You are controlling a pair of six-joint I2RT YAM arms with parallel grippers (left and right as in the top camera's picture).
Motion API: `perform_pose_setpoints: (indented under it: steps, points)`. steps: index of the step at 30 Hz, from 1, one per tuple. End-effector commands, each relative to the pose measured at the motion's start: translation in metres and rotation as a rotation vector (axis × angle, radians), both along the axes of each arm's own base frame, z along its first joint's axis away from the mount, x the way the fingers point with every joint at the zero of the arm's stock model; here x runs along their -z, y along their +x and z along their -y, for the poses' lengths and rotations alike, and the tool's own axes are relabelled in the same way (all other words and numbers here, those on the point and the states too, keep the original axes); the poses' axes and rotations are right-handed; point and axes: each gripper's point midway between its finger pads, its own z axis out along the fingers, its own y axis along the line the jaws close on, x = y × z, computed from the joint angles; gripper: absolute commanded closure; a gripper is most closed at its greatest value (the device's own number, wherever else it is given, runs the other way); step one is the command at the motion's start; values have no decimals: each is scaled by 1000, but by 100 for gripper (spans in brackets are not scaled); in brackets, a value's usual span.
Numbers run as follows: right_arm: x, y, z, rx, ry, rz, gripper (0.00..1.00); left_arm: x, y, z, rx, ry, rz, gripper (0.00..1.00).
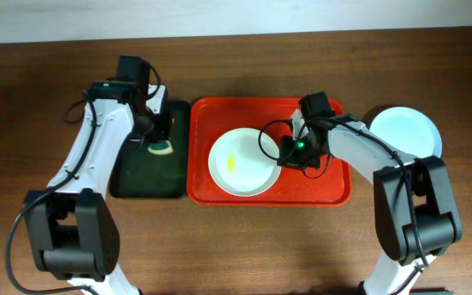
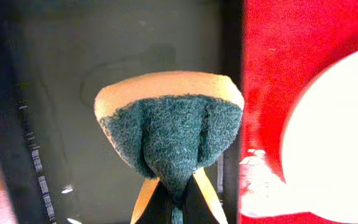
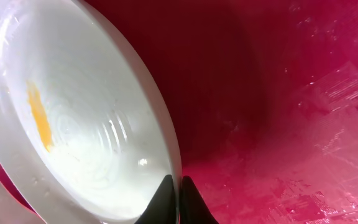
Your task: Clean dirty plates on tray and stack at the side
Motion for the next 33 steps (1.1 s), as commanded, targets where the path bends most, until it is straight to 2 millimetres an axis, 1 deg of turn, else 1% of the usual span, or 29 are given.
perform_pose_setpoints:
  steps: [1,5,6,10,14,16,18,21,23,26,30,33]
  points:
    - [2,-5,-4,0,21,-20,96,-7,-6,49,98,-98,0,100]
    - [2,-8,-3,2,18,-35,96,0,-15,90,159,-103,-7,100]
    - [2,-9,-3,25,18,-49,96,2,-18,99,181,-102,-13,100]
    - [3,-9,-3,134,26,-108,96,16,-27,121,205,-96,-48,100]
    - [2,-7,-3,192,34,-130,96,29,-28,125,195,-92,-79,100]
    - [2,-4,-5,191,35,-116,96,34,-26,125,195,-90,-83,100]
    - [4,-5,-7,181,10,-104,96,35,-25,126,195,-91,-80,100]
    - [10,-3,-7,163,-90,-52,96,35,-24,126,192,-94,-74,100]
    - [12,-2,-11,144,-148,-10,96,35,-23,126,174,-97,-77,100]
    - [12,-3,-23,116,-157,19,96,35,-23,126,173,-96,-77,100]
    - [12,-4,-26,113,-158,21,96,35,-23,126,170,-96,-76,100]
    - [12,-4,-26,112,-158,20,96,38,-20,117,95,-50,-70,100]
